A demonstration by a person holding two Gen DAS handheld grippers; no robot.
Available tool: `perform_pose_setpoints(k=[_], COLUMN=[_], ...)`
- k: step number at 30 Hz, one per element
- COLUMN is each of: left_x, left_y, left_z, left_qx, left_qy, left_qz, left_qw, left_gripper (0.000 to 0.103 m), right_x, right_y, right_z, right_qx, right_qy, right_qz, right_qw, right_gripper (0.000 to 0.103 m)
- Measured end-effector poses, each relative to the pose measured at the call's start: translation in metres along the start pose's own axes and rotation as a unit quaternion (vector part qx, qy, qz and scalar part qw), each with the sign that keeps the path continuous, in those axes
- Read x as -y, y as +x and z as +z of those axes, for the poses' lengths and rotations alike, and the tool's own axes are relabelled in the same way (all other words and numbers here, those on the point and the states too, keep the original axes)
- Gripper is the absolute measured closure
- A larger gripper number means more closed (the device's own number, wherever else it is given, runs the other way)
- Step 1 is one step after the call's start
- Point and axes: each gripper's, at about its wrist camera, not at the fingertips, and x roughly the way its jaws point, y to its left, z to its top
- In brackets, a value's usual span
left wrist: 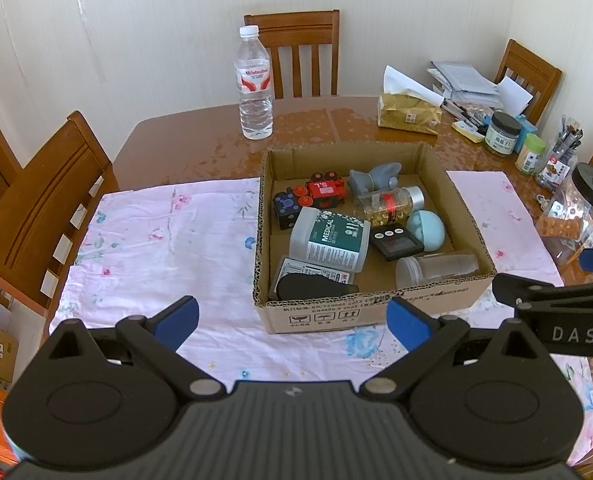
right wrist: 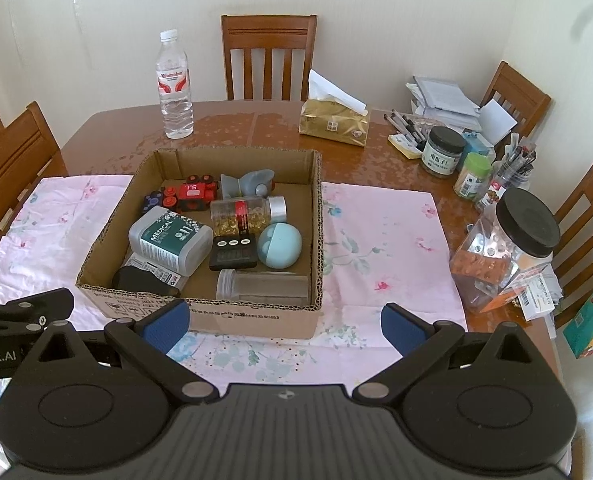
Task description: Organize rigid objects
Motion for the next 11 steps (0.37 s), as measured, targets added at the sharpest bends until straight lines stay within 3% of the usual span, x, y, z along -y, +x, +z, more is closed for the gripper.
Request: perform_pose_setpoints(k=[11], left_x=[0.0010], left_y=[-0.0037], left_z=[-0.0003], left_qx=[0.004], left_qy=[0.000], left_qz=[0.000], left_qw=[1.0000], left_gripper=[0.003], right_x=[0.0003], right_y=[-0.0026], right_z=[-0.0014], right_qx=[0.002], right_qy=[0.001], right_qz=[0.002], right_qw=[1.000], right_gripper=[0.000])
